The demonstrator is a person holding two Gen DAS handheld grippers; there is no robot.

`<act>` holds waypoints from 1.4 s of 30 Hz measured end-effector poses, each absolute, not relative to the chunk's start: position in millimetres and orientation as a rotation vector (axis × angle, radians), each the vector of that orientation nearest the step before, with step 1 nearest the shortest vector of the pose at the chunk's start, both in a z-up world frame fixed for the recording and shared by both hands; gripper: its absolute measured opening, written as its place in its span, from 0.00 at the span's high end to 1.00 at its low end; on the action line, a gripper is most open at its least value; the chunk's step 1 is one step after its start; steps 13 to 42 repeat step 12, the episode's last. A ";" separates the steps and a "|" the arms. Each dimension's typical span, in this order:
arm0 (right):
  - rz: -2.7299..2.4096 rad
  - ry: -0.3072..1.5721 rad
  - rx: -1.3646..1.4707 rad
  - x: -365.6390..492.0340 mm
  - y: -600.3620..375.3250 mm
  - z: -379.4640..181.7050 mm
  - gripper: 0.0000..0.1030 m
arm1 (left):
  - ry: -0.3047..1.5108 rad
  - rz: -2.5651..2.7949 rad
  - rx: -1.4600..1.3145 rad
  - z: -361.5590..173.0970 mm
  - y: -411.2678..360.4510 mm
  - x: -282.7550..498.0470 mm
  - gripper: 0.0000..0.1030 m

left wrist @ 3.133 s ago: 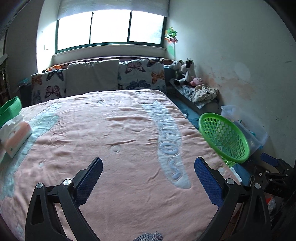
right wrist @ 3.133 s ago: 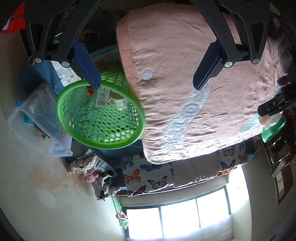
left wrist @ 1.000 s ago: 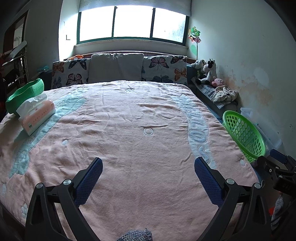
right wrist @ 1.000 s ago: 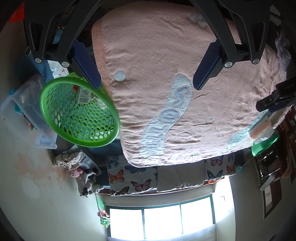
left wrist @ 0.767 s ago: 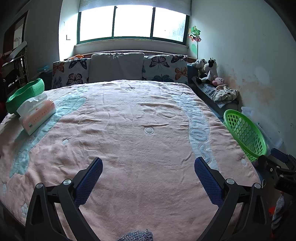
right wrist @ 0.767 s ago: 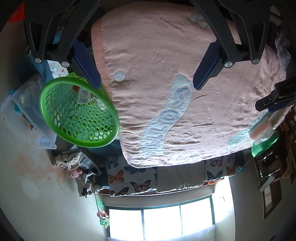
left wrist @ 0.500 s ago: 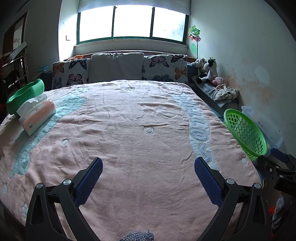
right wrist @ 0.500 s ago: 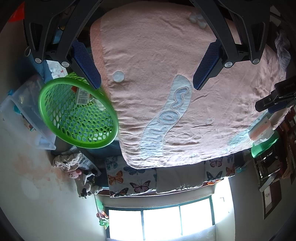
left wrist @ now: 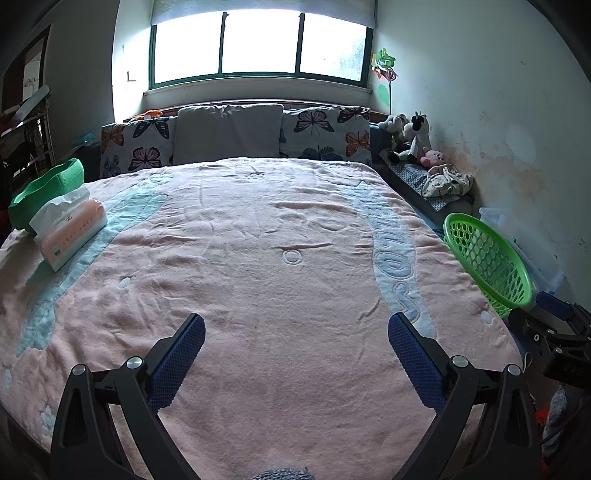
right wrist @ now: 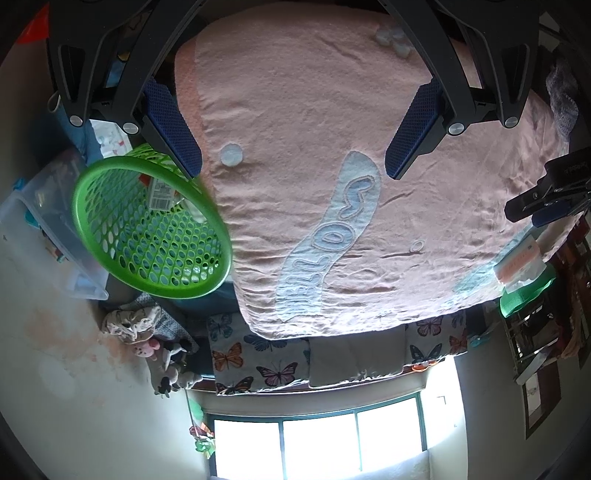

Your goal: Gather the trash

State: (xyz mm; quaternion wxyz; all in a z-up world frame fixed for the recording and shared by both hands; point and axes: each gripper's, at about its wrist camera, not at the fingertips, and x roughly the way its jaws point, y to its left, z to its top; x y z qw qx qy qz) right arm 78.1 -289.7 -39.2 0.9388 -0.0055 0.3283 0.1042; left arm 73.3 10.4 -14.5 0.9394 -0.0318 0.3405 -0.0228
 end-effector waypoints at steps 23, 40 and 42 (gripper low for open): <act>0.220 0.672 -0.013 79.5 -286.4 -40.2 0.04 | 0.696 -0.032 -0.070 -15.7 14.4 72.9 0.07; 0.220 0.672 -0.013 79.5 -286.4 -40.2 0.04 | 0.696 -0.032 -0.070 -15.7 14.4 72.9 0.07; 0.220 0.672 -0.013 79.5 -286.4 -40.2 0.04 | 0.696 -0.032 -0.070 -15.7 14.4 72.9 0.07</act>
